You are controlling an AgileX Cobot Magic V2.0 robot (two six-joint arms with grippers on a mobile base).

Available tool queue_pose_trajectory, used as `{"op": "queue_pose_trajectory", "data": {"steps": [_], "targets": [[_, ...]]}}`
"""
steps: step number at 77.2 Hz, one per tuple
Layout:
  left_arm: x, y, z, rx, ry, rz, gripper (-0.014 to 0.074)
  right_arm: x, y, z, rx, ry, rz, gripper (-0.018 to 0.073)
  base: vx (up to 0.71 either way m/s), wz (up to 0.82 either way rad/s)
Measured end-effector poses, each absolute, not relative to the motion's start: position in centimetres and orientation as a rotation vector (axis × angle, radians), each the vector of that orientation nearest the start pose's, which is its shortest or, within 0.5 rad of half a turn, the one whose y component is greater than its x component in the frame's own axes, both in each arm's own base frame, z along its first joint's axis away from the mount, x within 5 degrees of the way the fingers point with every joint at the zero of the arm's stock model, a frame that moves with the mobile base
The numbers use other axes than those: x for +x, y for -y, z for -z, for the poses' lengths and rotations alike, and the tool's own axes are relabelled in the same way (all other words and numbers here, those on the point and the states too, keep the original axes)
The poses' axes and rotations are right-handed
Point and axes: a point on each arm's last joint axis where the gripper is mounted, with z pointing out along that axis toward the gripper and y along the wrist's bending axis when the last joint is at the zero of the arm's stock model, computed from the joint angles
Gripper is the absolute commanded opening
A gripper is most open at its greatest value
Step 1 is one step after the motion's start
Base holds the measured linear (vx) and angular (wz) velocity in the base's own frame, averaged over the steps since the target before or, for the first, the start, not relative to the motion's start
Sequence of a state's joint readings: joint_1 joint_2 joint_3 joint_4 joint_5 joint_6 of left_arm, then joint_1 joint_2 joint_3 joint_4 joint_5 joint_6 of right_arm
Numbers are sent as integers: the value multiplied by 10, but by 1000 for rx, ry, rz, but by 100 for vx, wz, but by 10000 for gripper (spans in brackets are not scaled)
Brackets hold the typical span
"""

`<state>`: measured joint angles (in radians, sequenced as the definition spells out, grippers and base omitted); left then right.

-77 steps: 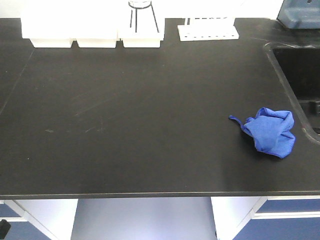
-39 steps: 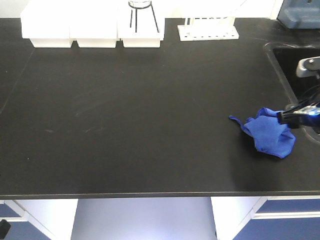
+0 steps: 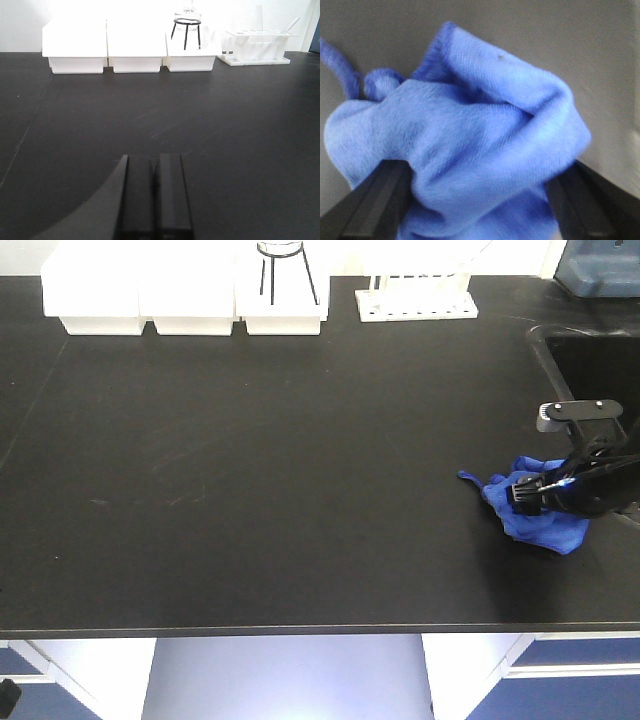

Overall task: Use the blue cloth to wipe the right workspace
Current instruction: 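Lower the right gripper onto the blue cloth and grasp it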

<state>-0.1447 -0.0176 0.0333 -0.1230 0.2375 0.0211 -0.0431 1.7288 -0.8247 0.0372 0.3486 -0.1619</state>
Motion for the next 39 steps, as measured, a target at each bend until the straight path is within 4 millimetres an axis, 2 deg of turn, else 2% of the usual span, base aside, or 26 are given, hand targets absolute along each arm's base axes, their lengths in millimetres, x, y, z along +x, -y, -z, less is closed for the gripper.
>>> {"op": "queue_pose_trajectory", "data": {"steps": [4, 10, 22, 39], "targets": [[54, 11, -182, 61, -1738, 204, -6, 308, 12, -143, -103, -2716, 25, 484, 0, 0], [54, 11, -182, 61, -1738, 204, -6, 311, 12, -143, -88, -2690, 19, 349, 0, 0], [54, 11, -182, 61, -1738, 204, -6, 313, 12, -144, -89, -2662, 22, -10, 0, 0], [54, 11, -182, 61, -1738, 204, -6, 311, 11, -149, -74, -2671, 6, -7, 0, 0]]}}
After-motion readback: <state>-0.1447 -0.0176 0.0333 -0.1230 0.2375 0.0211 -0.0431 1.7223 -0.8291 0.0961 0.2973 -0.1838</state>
